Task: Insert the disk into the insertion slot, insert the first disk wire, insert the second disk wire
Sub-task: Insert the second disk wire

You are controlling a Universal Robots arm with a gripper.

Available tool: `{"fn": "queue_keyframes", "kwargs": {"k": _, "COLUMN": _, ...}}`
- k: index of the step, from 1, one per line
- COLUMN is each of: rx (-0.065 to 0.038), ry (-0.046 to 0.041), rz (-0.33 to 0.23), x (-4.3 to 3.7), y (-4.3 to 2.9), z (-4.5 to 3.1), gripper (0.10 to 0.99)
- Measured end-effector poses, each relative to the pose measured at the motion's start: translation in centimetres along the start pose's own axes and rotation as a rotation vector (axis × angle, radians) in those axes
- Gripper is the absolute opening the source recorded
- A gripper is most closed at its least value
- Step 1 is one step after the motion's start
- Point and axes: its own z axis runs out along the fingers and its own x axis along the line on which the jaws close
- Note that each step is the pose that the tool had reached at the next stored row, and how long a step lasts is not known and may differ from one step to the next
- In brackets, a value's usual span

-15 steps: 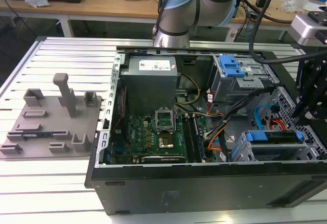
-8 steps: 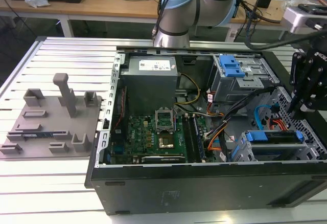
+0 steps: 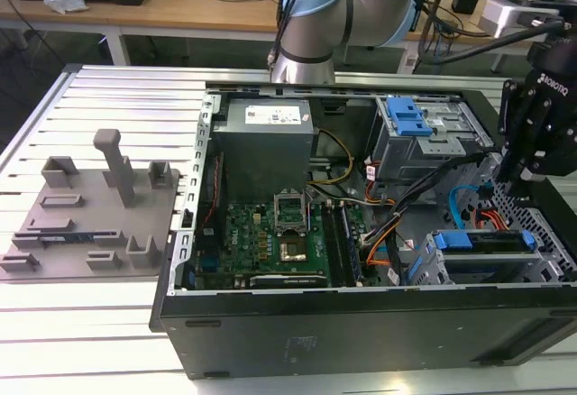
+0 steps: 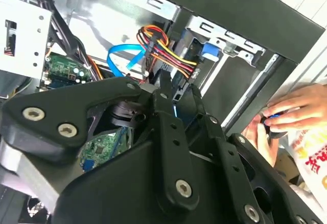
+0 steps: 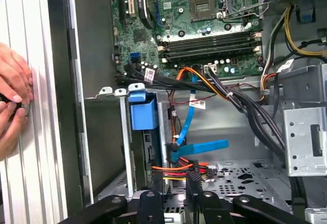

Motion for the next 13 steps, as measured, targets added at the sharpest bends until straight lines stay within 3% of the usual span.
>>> {"fn": "queue_keyframes", "kwargs": {"k": 2, "rx": 0.002, "ry": 0.0184, "rz": 0.000, "x": -0.57, "y": 0.05, "z": -0.11, "gripper": 0.318}}
{"fn": "queue_keyframes", "kwargs": {"k": 3, "rx": 0.004, "ry": 0.0404, "rz": 0.001, "x": -1.00, "y": 0.11, "z": -0.20, "gripper": 0.318}}
{"fn": "queue_keyframes", "kwargs": {"k": 4, "rx": 0.005, "ry": 0.0557, "rz": 0.001, "x": -1.13, "y": 0.22, "z": -0.20, "gripper": 0.318}}
{"fn": "queue_keyframes", "kwargs": {"k": 6, "rx": 0.008, "ry": 0.0755, "rz": 0.001, "x": -1.25, "y": 0.60, "z": -0.16, "gripper": 0.318}}
{"fn": "queue_keyframes", "kwargs": {"k": 10, "rx": 0.010, "ry": 0.1050, "rz": 0.002, "x": -1.23, "y": 1.56, "z": 0.01, "gripper": 0.318}}
{"fn": "queue_keyframes", "kwargs": {"k": 13, "rx": 0.012, "ry": 0.1156, "rz": 0.002, "x": -1.29, "y": 1.78, "z": 0.27, "gripper": 0.318}}
